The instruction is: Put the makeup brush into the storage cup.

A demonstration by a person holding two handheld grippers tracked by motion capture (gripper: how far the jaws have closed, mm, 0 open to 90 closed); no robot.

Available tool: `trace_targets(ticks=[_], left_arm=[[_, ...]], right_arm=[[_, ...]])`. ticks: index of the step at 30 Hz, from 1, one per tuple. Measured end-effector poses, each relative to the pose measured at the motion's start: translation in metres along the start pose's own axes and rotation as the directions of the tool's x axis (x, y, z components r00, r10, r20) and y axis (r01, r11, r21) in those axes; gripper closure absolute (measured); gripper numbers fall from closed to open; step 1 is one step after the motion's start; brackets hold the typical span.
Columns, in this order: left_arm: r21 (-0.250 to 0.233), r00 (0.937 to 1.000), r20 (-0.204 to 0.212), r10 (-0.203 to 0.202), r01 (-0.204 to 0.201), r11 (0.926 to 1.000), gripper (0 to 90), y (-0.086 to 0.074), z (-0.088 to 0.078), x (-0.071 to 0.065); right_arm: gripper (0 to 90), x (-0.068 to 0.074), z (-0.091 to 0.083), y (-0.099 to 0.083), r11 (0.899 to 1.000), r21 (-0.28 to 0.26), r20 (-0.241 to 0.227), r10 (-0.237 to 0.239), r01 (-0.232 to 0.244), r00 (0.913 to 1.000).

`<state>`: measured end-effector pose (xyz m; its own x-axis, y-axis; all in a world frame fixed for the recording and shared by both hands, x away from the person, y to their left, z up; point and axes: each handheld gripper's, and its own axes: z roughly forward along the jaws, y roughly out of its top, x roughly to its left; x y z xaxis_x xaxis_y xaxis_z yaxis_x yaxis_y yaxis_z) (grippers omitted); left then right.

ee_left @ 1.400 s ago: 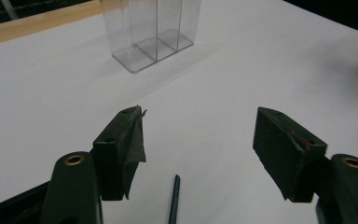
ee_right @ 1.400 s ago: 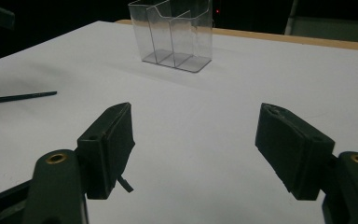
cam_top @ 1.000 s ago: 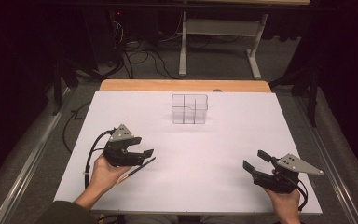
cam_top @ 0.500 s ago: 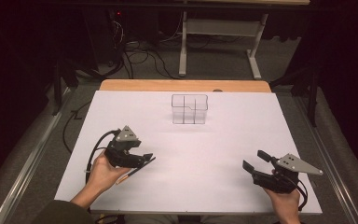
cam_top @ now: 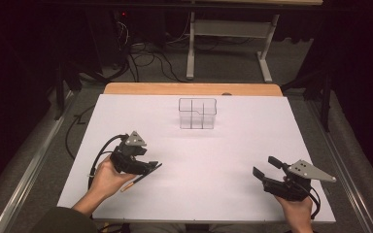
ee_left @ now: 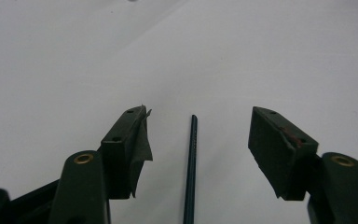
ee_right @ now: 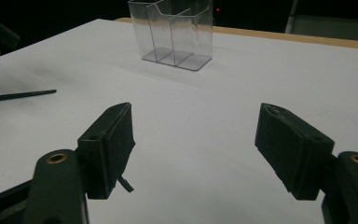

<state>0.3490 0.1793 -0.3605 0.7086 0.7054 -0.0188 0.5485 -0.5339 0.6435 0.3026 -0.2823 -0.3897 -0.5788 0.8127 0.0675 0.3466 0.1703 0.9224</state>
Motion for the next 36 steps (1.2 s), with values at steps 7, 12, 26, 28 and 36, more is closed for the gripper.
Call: trace_targets(ticks=[7, 12, 26, 28, 36], left_arm=[[0.041, 1.0, -0.005, 0.004, -0.004, 0.9991, 38.0, 0.001, 0.0, 0.002], [0.072, 0.9999, -0.003, 0.012, -0.012, 0.9974, 38.6, 0.002, 0.0, 0.002], [0.191, 0.9987, -0.015, 0.048, -0.044, 0.9806, 41.2, 0.008, 0.003, 0.004], [0.211, 0.9984, -0.02, 0.053, -0.048, 0.9764, 41.2, 0.008, 0.006, 0.004], [0.261, 0.9987, -0.023, 0.046, -0.039, 0.9646, 41.4, 0.008, 0.012, 0.004]], right_arm=[[29.2, 0.0, 0.0, 0.0, 1.0, 0.0, 0.0, 0.0, 0.0, 1.0], [29.2, 0.0, 0.0, 0.0, 1.0, 0.0, 0.0, -0.001, 0.001, 1.0], [29.4, 0.0, 0.001, 0.0, 1.0, 0.0, 0.002, -0.002, 0.002, 1.0], [29.4, 0.0, 0.001, 0.0, 1.0, 0.002, 0.002, -0.001, 0.001, 1.0], [29.6, 0.0, 0.0, 0.0, 1.0, 0.004, 0.004, -0.001, 0.001, 1.0]])
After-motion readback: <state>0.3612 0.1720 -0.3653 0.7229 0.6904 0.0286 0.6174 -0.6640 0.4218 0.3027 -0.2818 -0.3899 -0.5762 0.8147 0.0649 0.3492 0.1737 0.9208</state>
